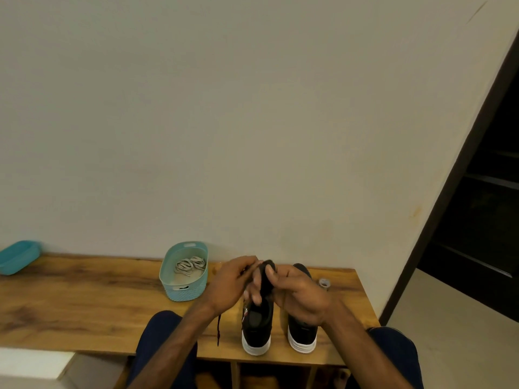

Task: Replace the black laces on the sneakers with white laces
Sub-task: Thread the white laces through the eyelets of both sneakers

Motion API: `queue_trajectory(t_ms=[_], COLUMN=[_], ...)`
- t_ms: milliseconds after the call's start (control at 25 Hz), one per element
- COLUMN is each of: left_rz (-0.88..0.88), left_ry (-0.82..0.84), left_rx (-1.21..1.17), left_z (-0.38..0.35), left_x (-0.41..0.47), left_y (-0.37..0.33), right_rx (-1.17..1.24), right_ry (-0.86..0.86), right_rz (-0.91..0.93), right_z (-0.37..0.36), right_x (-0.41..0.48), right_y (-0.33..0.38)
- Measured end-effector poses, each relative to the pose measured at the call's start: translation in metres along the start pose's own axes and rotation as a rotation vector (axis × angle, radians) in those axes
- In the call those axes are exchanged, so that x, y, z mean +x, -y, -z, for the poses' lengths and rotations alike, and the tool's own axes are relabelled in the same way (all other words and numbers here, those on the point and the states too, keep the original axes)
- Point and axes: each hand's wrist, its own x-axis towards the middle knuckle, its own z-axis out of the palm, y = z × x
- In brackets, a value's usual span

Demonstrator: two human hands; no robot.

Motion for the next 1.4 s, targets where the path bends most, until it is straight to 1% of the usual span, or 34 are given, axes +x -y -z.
queue_trajectory(t_ms=[40,80,120,160,200,280,320,360,440,520,600,640,680,760,800,840,880,920,960,1040,1080,1160,1240,1320,1400], left_rz=[0.021,0.044,0.045,0.022,-0.007,-0.039,-0.042,-0.042,-0.054,-0.075,-0.076,-0.072,-0.065,0.005,0.063,0.119,0.162,0.177,0.175,0.151,0.126,0.072,0.012,0.016,0.023], left_ry=[0.038,0.055,0.058,0.060,0.064,0.032,-0.006,-0.045,-0.107,-0.169,-0.224,-0.204,-0.153,-0.042,-0.028,-0.031,-0.040,-0.045,-0.037,0.008,0.016,0.001,-0.074,-0.139,-0.166], left_rx=[-0.061,-0.049,-0.004,0.058,0.116,0.224,0.286,0.355,0.482,0.527,0.435,0.345,0.223,-0.004,-0.047,-0.062,-0.050,-0.014,0.039,0.182,0.291,0.521,0.672,0.734,0.740], left_z=[-0.009,-0.017,-0.024,-0.028,-0.030,-0.025,-0.020,-0.016,-0.010,-0.005,0.004,0.007,0.006,-0.010,-0.019,-0.026,-0.031,-0.034,-0.033,-0.027,-0.025,-0.021,-0.016,-0.015,-0.019], left_x=[-0.002,-0.005,-0.009,-0.012,-0.015,-0.018,-0.017,-0.016,-0.015,-0.012,-0.005,-0.002,0.000,-0.003,-0.007,-0.011,-0.014,-0.016,-0.018,-0.020,-0.022,-0.024,-0.025,-0.024,-0.024], left_y=[0.002,0.002,0.002,0.002,0.001,0.002,0.003,0.004,0.003,0.002,0.007,0.008,0.008,0.001,-0.003,-0.005,-0.003,0.001,0.004,0.004,0.002,-0.002,-0.001,0.003,0.008], right_rx=[0.121,0.197,0.197,0.129,0.005,-0.284,-0.381,-0.430,-0.438,-0.455,-0.357,-0.241,-0.087,0.282,0.455,0.556,0.598,0.586,0.545,0.376,0.240,-0.127,-0.366,-0.539,-0.566], right_ry=[-0.030,-0.068,-0.101,-0.136,-0.179,-0.235,-0.226,-0.206,-0.154,-0.075,0.001,0.009,-0.002,-0.005,0.009,0.004,0.000,-0.029,-0.060,-0.156,-0.232,-0.354,-0.342,-0.302,-0.283], right_rz=[0.053,0.094,0.112,0.110,0.080,-0.053,-0.122,-0.175,-0.227,-0.258,-0.231,-0.187,-0.129,-0.039,-0.006,0.012,0.024,0.023,0.016,-0.007,-0.022,-0.056,-0.115,-0.168,-0.199], right_z=[0.002,0.008,0.016,0.023,0.027,0.035,0.034,0.033,0.030,0.031,0.032,0.030,0.028,0.024,0.023,0.023,0.022,0.022,0.023,0.025,0.023,0.021,0.021,0.018,0.018], right_x=[0.002,0.004,0.005,0.005,0.003,-0.003,-0.007,-0.009,-0.012,-0.011,-0.010,-0.009,-0.008,-0.002,0.002,0.004,0.006,0.006,0.006,0.006,0.005,0.006,0.006,0.006,0.006], right_y=[0.003,0.006,0.007,0.007,0.006,-0.002,-0.004,-0.007,-0.009,-0.007,-0.008,-0.008,-0.009,-0.010,-0.010,-0.009,-0.011,-0.013,-0.015,-0.022,-0.026,-0.032,-0.042,-0.047,-0.042])
